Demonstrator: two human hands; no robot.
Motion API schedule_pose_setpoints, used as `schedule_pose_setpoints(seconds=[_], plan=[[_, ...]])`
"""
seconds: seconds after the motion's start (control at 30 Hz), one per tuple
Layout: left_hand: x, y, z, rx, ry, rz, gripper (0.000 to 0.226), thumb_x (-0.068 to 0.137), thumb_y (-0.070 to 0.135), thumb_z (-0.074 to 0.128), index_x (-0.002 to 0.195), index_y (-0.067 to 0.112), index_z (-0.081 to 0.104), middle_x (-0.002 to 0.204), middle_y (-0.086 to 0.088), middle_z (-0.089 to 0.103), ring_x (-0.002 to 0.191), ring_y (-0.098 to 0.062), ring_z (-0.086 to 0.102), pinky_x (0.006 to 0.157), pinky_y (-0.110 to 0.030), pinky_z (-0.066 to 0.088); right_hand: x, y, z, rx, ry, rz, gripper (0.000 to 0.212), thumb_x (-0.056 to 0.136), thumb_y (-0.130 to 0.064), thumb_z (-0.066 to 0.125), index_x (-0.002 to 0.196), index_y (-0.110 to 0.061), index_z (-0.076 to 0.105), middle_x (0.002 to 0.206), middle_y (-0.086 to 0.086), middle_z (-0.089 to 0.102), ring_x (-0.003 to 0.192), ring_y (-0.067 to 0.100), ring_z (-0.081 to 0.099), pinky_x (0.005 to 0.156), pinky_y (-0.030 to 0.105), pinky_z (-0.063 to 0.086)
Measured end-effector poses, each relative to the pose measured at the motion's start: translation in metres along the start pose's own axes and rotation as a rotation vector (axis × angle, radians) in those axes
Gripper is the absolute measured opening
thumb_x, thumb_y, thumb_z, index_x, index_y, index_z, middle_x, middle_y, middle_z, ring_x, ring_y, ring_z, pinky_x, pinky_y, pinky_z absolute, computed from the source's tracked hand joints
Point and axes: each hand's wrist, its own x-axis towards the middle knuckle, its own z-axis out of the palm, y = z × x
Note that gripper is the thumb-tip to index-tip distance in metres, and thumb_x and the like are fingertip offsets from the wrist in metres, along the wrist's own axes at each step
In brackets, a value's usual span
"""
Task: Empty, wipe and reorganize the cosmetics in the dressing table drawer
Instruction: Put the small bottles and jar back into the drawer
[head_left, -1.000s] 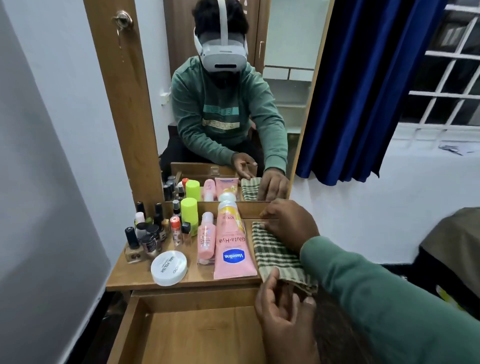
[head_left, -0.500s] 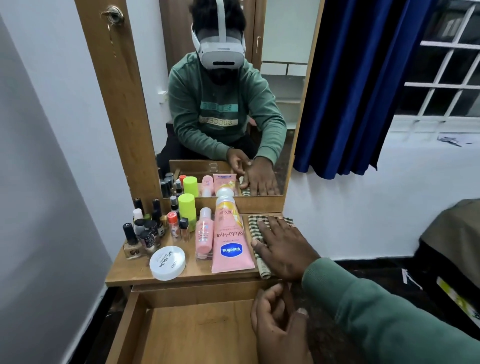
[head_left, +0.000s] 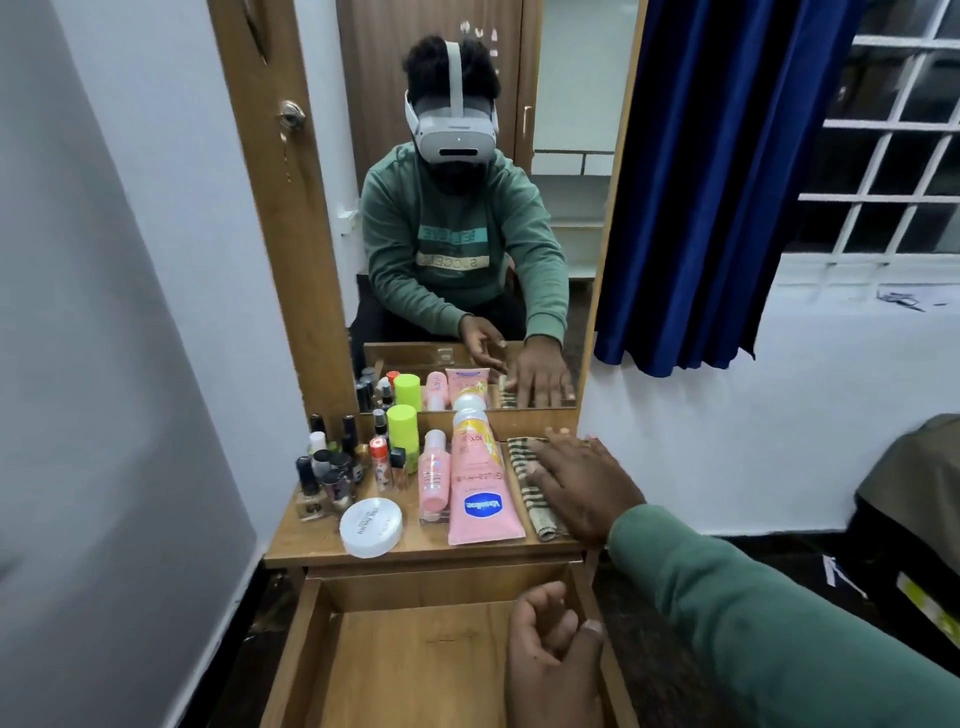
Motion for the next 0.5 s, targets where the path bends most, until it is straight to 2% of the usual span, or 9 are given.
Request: schedule_pose_setpoints(seconds=[0.07, 0.1, 0.17, 0.2, 0.37, 0.5], plan=[[0.000, 0.005, -0.010, -0.015, -0.012, 0.003, 0.033, 0.085, -0.011, 0.070, 0.110, 0.008, 0.065, 0.110, -0.015, 0.072, 0.100, -0.022, 0.068, 0.096, -0.045, 0.055, -0.014, -0.006, -0.008, 0.096, 0.177, -0.001, 0.044, 0.109, -0.035, 0.040, 0.148, -0.020, 0.054, 0.158, 0.005, 0.049, 0.147, 0.020, 0.041, 0.123, 0.034, 0.019], [0.000, 0.009, -0.016, -0.021, -0.016, 0.008, 0.031, 0.085, -0.010, 0.070, 0.110, 0.008, 0.065, 0.106, -0.014, 0.074, 0.095, -0.022, 0.070, 0.090, -0.043, 0.057, -0.022, -0.011, -0.011, 0.151, 0.251, 0.005, 0.038, 0.108, -0.030, 0.044, 0.138, -0.018, 0.063, 0.148, 0.006, 0.059, 0.136, 0.021, 0.052, 0.118, 0.033, 0.029], [-0.002, 0.015, -0.025, -0.014, -0.044, 0.017, 0.026, 0.088, -0.003, 0.071, 0.109, 0.012, 0.065, 0.098, -0.010, 0.077, 0.093, -0.023, 0.073, 0.076, -0.035, 0.058, -0.039, -0.022, -0.014, 0.267, 0.358, 0.022, 0.031, 0.106, -0.025, 0.049, 0.123, -0.016, 0.072, 0.129, 0.005, 0.071, 0.115, 0.021, 0.063, 0.102, 0.035, 0.047], [-0.003, 0.018, -0.030, 0.011, -0.064, 0.032, 0.024, 0.090, 0.002, 0.071, 0.109, 0.015, 0.066, 0.096, -0.007, 0.078, 0.093, -0.023, 0.075, 0.073, -0.033, 0.057, -0.049, -0.028, -0.014, 0.311, 0.382, 0.026, 0.029, 0.106, -0.024, 0.050, 0.121, -0.016, 0.073, 0.125, 0.004, 0.073, 0.110, 0.020, 0.065, 0.096, 0.036, 0.051], [-0.021, 0.038, -0.065, 0.174, -0.150, 0.168, 0.017, 0.094, 0.008, 0.066, 0.108, 0.017, 0.066, 0.088, -0.005, 0.078, 0.080, -0.018, 0.074, 0.067, -0.029, 0.055, -0.096, -0.068, -0.015, 0.402, 0.400, 0.000, 0.025, 0.104, -0.032, 0.058, 0.120, -0.023, 0.074, 0.122, -0.005, 0.074, 0.108, 0.012, 0.064, 0.087, 0.032, 0.052], [-0.030, 0.075, -0.096, 0.238, -0.156, 0.283, 0.014, 0.095, 0.003, 0.062, 0.105, 0.012, 0.066, 0.080, -0.006, 0.075, 0.066, -0.013, 0.067, 0.060, -0.026, 0.053, -0.110, -0.096, -0.024, 0.432, 0.387, -0.079, 0.008, 0.096, -0.029, 0.071, 0.102, -0.028, 0.076, 0.097, -0.013, 0.073, 0.087, 0.005, 0.063, 0.076, 0.033, 0.054]])
